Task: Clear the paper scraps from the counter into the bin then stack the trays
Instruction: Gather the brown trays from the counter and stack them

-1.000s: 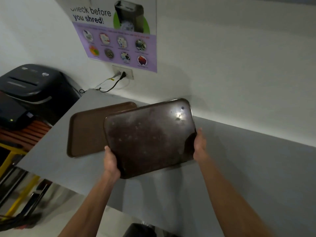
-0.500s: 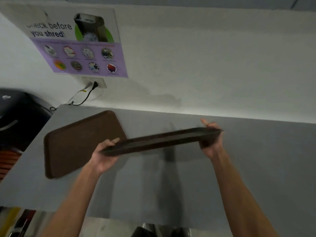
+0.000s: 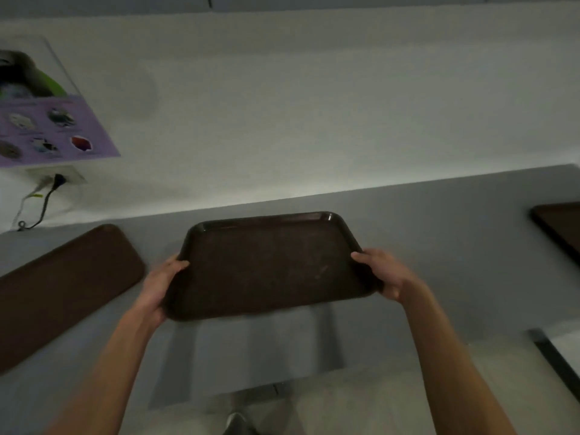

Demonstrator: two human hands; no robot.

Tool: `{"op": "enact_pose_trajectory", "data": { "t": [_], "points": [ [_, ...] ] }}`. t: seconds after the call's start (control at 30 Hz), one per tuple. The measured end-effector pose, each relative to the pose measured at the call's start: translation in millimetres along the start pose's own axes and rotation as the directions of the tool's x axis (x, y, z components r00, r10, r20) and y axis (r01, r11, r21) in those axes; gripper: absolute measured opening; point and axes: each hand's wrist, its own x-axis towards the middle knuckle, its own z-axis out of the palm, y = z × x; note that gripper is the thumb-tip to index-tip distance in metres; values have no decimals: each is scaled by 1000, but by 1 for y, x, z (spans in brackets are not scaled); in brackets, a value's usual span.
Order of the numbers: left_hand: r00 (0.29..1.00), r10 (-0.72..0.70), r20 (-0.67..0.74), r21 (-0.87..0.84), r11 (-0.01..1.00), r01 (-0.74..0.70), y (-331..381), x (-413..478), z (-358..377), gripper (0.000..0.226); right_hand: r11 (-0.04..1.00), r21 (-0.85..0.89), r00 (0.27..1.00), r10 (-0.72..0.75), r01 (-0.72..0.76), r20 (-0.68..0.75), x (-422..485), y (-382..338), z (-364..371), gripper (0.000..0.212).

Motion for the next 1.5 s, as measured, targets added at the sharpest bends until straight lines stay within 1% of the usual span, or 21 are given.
{"op": "enact_pose_trajectory", "data": {
  "t": [0.07, 0.1, 0.17, 0.2, 0.3, 0.4, 0.47, 0.57, 0.63, 0.7, 0.77, 0.87, 0.93, 1.0, 1.03, 1.1, 1.17, 1.27, 1.4, 1.5],
  "points": [
    [999, 37, -11, 18, 999, -37, -14, -15, 47, 31, 994, -48, 993, -102, 99, -62, -15, 16, -38, 23],
    [999, 44, -29, 28, 999, -44, -22, -24, 71, 30, 982, -102, 978, -169, 157, -119, -20, 27, -59, 26],
    [997, 42, -64, 37, 999, -40, -39, -41, 116, 31, 941, -234, 919, -302, 245, -254, -29, 46, -100, 28],
    [998, 29, -62, 35, 999, -26, -45, -47, 138, 31, 923, -270, 886, -353, 276, -301, -35, 54, -121, 28],
    [1000, -19, 5, 58, 998, 18, -63, -59, 199, 34, 902, -301, 793, -419, 309, -441, -55, 73, -181, 25],
    [997, -14, 75, 148, 989, 2, -83, -71, 259, 34, 897, -320, 719, -438, 306, -540, -73, 92, -239, 28],
    [995, 1, 102, 233, 972, -25, -96, -79, 304, 35, 896, -347, 668, -439, 276, -601, -85, 98, -274, 28],
    [987, 53, 155, 352, 930, -105, -108, -85, 369, 38, 912, -317, 610, -409, 260, -679, -97, 102, -322, 26],
    [979, 84, 184, 408, 900, -154, -117, -83, 411, 42, 917, -288, 599, -398, 275, -695, -101, 105, -354, 27],
    [977, 87, 193, 446, 879, -167, -122, -76, 452, 46, 924, -239, 605, -377, 299, -702, -103, 108, -386, 29],
    [977, 101, 188, 490, 852, -182, -128, -66, 493, 48, 934, -175, 608, -337, 311, -719, -103, 108, -419, 27],
    [968, 162, 191, 569, 785, -244, -142, -45, 554, 55, 946, -150, 573, -294, 286, -765, -95, 100, -469, 26],
    [956, 214, 198, 587, 756, -291, -152, -32, 597, 53, 947, -140, 522, -278, 288, -806, -88, 93, -501, 25],
    [956, 232, 180, 598, 746, -293, -160, -23, 642, 53, 949, -112, 451, -242, 294, -859, -84, 82, -530, 29],
    [955, 237, 177, 603, 741, -296, -165, -19, 664, 55, 949, -101, 433, -229, 299, -872, -83, 75, -545, 32],
    [955, 233, 180, 596, 747, -295, -174, -16, 708, 58, 946, -115, 398, -235, 302, -887, -79, 62, -575, 37],
    [955, 227, 193, 596, 746, -298, -184, -15, 751, 59, 942, -140, 348, -247, 304, -904, -74, 51, -608, 37],
    [950, 226, 214, 602, 736, -311, -196, -21, 805, 57, 959, -121, 265, -190, 255, -945, -64, 45, -657, 35],
    [952, 187, 240, 584, 756, -296, -211, -16, 866, 57, 964, -146, 217, -195, 223, -956, -49, 31, -726, 34],
    [949, 199, 245, 585, 750, -308, -230, -13, 908, 58, 969, -156, 205, -195, 193, -959, -33, 22, -783, 34]
  ]
}}
